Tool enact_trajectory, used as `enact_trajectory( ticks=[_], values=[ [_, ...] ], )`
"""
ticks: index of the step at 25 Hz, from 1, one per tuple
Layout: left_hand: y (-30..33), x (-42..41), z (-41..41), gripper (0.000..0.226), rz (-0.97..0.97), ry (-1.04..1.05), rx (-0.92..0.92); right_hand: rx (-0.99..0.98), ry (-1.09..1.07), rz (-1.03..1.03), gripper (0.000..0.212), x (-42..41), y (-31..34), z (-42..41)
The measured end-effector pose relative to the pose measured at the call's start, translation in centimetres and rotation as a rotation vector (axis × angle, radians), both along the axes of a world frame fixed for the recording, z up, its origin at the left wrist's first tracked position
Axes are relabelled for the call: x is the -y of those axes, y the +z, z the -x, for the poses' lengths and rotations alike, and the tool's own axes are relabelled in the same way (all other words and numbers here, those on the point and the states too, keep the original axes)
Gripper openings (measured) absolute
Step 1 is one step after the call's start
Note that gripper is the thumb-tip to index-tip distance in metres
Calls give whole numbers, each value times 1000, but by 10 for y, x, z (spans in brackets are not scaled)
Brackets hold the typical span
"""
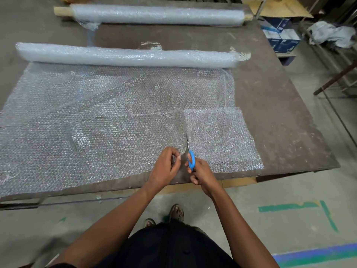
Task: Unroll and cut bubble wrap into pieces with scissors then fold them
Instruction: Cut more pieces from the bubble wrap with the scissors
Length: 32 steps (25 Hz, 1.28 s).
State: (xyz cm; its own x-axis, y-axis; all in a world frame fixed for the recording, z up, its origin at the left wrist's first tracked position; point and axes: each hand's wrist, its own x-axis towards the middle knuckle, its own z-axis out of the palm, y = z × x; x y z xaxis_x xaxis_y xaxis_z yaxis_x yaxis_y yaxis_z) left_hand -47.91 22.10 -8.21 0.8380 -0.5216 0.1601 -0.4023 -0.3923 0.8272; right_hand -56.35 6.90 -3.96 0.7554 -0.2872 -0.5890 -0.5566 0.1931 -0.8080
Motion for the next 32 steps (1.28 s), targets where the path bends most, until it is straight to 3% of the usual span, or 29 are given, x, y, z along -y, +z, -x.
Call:
enact_trajectory(
  ticks=[8, 16, 26, 32],
  values=[
    [0, -2, -1, 7, 55, 50, -13, -98, -10, -91, 63, 3, 8, 6],
    [2, -1, 1, 4, 51, 49, 0, -11, -10, -190, 59, 8, 10, -20],
    [1, 0, -1, 3, 38, 37, 6, 42, 11, -72, 48, 14, 4, -29],
    [1, -2, 0, 5, 71, 44, -19, -78, -33, -167, 59, 15, 16, -24]
  ],
)
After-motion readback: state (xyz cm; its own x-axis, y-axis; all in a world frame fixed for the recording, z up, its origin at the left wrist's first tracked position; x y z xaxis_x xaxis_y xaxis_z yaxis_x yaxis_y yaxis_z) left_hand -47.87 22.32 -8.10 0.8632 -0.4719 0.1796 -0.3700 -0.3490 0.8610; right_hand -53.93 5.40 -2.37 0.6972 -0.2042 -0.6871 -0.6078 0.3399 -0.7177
